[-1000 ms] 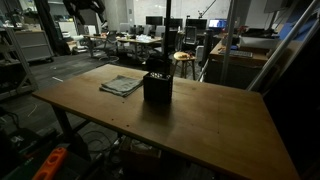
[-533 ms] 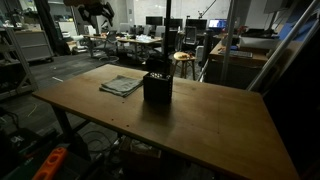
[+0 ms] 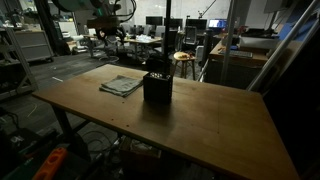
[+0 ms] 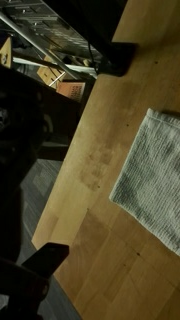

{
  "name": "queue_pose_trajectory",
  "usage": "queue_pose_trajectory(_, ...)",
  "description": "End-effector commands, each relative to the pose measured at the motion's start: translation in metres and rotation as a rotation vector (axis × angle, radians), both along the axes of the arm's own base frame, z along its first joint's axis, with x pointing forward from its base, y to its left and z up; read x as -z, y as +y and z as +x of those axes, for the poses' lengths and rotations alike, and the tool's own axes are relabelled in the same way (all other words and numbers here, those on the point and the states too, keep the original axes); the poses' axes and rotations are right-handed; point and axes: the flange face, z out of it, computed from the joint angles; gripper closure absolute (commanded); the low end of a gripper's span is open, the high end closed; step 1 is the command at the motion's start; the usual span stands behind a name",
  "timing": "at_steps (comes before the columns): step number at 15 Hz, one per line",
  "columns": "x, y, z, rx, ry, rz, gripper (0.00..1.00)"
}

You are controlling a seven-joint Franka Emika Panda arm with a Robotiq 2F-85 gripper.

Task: Put the towel in the box

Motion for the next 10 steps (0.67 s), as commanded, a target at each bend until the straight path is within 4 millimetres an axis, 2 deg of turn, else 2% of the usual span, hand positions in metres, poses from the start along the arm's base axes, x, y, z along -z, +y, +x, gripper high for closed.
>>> queue_pose_trajectory(1, 0.025, 0.007, 0.023, -0.048, 0.002, -0.009, 0.0)
queue_pose_trajectory(6, 0.075, 0.002, 0.029, -0.092, 0.057, -0.035, 0.0)
queue_pose_trajectory(10, 0.118, -0.016, 0.029, -0.115, 0.105, -0.069, 0.0)
